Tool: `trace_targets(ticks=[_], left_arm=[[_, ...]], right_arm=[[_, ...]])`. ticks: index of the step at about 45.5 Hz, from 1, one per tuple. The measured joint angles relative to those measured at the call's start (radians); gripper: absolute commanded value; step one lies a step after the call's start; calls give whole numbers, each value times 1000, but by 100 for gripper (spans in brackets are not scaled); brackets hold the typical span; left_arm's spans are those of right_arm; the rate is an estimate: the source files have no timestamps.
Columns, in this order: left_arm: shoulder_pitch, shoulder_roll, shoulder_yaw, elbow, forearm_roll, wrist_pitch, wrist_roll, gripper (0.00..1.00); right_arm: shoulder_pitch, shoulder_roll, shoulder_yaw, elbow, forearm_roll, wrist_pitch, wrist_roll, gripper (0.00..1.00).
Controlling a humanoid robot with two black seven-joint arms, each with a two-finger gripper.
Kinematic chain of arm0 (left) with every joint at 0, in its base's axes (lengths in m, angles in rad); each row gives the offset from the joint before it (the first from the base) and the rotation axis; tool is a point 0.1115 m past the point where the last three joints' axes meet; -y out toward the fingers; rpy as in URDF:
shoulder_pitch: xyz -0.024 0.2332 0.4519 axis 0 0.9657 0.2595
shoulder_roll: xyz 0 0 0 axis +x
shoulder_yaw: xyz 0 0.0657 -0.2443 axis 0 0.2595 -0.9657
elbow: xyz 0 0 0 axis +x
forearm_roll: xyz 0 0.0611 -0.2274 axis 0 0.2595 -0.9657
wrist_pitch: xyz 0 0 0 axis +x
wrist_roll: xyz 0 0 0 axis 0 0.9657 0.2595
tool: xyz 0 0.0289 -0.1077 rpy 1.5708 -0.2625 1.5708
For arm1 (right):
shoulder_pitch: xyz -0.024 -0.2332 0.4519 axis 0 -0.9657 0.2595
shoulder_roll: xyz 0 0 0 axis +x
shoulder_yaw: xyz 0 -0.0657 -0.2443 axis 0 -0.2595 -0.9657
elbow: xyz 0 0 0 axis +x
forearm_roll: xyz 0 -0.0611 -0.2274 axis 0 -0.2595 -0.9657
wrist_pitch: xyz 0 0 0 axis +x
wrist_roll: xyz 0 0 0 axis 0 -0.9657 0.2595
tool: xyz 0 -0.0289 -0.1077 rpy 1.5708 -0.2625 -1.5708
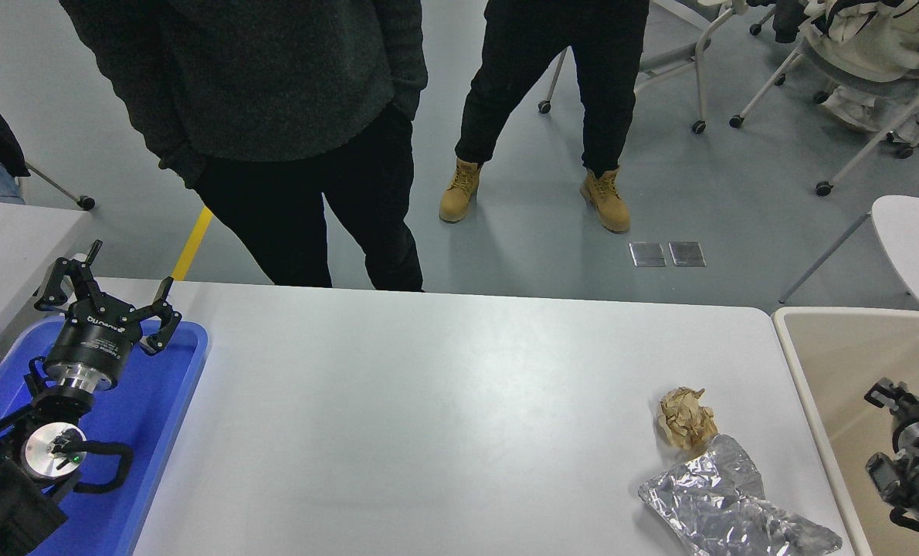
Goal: Clean the table surface
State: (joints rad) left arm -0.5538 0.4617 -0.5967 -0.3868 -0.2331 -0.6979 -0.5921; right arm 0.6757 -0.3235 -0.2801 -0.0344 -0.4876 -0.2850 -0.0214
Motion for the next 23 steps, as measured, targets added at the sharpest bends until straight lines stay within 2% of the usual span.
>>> trace_targets(ticks=[6, 13, 23], left_arm=[[0, 0, 0, 0, 0, 0, 0, 100], [0, 0, 0, 0, 0, 0, 0, 100], [0, 0, 0, -1, 0, 0, -1, 100]], right_arm=[[30, -46, 1, 46, 33, 1, 12, 100], [71, -127, 27, 151, 58, 0, 80, 100], [111, -233, 250, 399, 87, 1, 149, 100]])
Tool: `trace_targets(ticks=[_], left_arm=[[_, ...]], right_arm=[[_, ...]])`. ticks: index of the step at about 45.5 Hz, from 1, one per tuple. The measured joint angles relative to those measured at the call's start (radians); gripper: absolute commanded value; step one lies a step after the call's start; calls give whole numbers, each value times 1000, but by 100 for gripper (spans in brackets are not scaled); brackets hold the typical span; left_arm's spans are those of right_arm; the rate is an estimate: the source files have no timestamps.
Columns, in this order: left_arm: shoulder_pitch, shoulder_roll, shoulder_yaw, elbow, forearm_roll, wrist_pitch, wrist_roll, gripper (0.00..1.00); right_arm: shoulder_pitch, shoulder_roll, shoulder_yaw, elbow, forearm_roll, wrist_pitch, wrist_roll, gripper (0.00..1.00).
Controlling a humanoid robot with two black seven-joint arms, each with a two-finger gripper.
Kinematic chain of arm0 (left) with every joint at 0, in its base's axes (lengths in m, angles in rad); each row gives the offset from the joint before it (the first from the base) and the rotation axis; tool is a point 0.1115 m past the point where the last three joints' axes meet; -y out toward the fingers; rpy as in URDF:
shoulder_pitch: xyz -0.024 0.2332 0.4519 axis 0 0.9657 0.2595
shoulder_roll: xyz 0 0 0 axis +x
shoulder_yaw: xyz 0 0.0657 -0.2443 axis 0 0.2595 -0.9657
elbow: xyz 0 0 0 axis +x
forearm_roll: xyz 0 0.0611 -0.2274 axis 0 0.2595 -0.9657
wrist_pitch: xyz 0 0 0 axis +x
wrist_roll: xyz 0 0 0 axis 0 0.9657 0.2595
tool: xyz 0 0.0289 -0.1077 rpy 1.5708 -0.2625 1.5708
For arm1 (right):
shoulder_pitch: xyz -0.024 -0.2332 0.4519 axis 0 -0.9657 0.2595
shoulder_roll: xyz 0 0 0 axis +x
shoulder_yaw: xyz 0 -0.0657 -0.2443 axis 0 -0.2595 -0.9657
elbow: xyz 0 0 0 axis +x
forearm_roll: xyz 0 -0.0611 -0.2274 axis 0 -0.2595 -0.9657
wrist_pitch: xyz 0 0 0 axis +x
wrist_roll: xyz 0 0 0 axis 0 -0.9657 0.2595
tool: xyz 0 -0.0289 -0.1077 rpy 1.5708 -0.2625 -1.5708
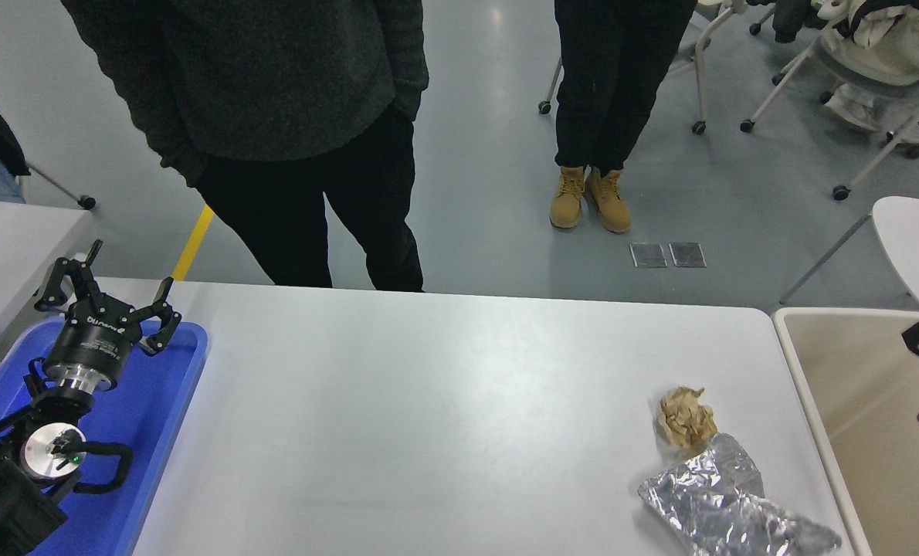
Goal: Clean the table surface
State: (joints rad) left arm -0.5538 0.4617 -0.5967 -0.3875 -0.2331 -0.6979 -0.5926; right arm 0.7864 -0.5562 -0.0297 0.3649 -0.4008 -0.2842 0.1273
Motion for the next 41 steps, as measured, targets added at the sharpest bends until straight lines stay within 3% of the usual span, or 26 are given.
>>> trace_targets(ticks=[15, 23, 41], left_arm=[[0, 0, 0, 0, 0, 0, 0, 100], [0, 0, 0, 0, 0, 0, 0, 100], [0, 0, 0, 0, 0, 0, 0, 100]], right_arm=[[1, 5, 346, 262, 86, -2, 29, 100], [-15, 91, 468, 318, 200, -2, 35, 100], [-82, 319, 696, 355, 289, 14, 57, 100]])
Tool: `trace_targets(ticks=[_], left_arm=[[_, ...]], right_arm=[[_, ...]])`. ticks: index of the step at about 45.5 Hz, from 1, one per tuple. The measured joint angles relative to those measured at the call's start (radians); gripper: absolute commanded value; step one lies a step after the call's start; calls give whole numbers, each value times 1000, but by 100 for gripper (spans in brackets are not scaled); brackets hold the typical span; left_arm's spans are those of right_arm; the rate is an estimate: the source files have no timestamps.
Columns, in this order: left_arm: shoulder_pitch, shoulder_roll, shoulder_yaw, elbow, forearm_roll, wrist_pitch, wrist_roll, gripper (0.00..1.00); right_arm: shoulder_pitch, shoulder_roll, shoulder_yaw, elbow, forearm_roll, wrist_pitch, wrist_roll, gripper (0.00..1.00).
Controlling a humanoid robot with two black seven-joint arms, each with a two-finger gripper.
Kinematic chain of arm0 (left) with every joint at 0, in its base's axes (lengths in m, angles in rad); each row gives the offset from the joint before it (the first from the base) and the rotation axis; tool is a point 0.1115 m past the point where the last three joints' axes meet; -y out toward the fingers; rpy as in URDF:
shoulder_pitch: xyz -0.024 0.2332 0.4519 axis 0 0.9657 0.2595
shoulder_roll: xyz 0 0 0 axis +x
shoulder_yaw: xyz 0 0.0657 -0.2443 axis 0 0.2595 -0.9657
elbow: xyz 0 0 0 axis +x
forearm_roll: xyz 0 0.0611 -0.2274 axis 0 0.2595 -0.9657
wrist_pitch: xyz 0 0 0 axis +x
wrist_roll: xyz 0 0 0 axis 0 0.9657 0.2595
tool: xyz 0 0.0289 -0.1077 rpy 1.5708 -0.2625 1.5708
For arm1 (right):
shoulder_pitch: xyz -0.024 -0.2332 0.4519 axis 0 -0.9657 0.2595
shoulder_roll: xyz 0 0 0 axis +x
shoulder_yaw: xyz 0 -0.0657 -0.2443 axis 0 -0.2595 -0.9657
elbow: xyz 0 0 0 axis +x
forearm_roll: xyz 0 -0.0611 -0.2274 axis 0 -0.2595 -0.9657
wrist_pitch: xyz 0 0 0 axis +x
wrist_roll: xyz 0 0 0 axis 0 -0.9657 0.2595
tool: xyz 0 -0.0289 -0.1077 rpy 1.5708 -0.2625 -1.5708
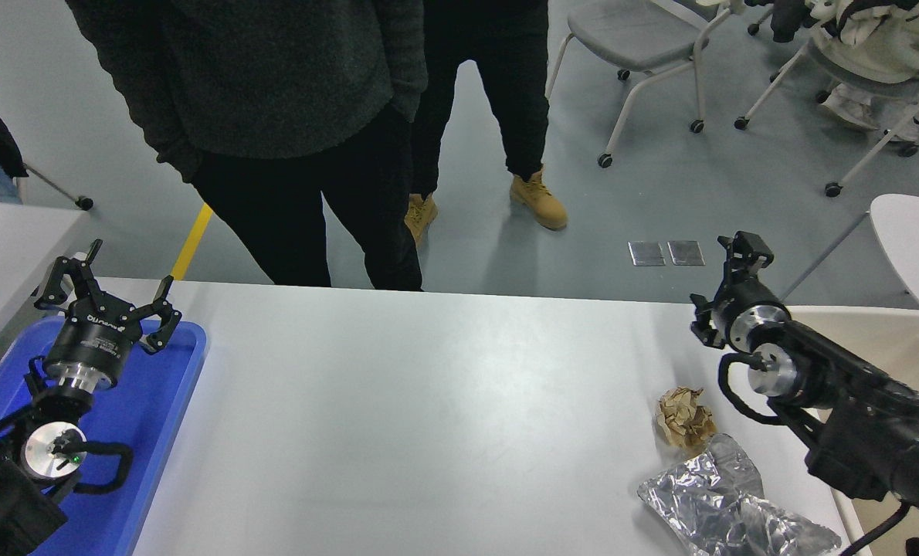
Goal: Clean the table surface
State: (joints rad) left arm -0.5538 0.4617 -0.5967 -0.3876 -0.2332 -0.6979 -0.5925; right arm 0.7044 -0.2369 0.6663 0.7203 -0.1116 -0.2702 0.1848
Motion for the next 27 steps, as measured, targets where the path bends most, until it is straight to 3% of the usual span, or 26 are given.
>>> trace_targets(ticks=[27], left_arm=[[0, 0, 0, 1, 0, 0, 1, 100]], right_arm=[[-25, 90, 71, 26, 15, 13, 17, 100]])
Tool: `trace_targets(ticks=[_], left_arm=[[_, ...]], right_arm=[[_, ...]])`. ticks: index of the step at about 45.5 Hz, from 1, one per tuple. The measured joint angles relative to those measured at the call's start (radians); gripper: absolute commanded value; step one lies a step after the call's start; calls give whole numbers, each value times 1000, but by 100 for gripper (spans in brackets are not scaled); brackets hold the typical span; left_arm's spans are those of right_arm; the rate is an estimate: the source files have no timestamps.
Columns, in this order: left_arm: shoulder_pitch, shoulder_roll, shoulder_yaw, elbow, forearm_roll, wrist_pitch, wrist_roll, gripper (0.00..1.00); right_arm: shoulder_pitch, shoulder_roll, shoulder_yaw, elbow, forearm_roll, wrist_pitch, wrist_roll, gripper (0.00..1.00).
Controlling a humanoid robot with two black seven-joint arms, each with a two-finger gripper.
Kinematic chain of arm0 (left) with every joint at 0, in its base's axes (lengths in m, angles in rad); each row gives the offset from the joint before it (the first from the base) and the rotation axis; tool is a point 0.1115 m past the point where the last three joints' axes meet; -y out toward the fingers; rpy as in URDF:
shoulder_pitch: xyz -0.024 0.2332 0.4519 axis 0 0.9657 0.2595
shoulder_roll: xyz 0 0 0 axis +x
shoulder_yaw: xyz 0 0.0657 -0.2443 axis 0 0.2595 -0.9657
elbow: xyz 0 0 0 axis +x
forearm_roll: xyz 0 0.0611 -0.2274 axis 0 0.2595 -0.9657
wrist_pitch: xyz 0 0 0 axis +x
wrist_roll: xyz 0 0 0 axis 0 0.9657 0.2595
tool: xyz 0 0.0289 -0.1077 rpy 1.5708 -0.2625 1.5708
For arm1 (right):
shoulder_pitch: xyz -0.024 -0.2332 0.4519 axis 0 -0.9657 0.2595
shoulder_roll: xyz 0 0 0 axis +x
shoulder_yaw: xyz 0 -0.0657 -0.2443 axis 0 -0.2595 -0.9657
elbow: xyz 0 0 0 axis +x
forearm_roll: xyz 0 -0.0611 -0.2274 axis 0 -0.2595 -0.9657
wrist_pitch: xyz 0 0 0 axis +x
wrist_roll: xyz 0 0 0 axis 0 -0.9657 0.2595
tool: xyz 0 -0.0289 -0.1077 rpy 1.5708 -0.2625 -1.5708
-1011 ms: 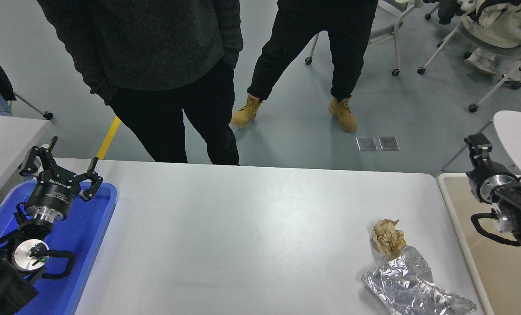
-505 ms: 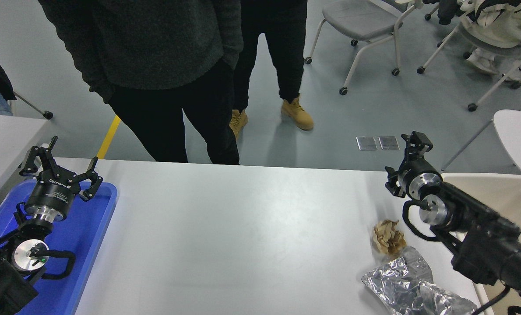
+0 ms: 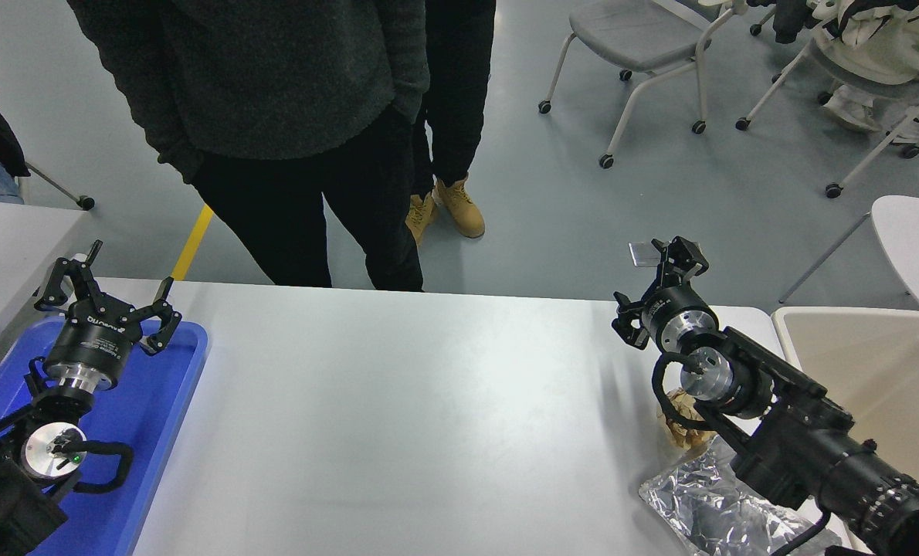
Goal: Clean the table surface
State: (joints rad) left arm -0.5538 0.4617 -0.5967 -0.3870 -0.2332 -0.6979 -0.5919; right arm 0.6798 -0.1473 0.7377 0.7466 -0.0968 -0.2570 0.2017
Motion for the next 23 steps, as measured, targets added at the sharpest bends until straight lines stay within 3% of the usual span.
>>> trace_targets(ticks=[23], left_arm=[[0, 0, 0, 0, 0, 0, 0, 100]], right_arm=[[5, -253, -143, 193, -53, 7, 5, 100]])
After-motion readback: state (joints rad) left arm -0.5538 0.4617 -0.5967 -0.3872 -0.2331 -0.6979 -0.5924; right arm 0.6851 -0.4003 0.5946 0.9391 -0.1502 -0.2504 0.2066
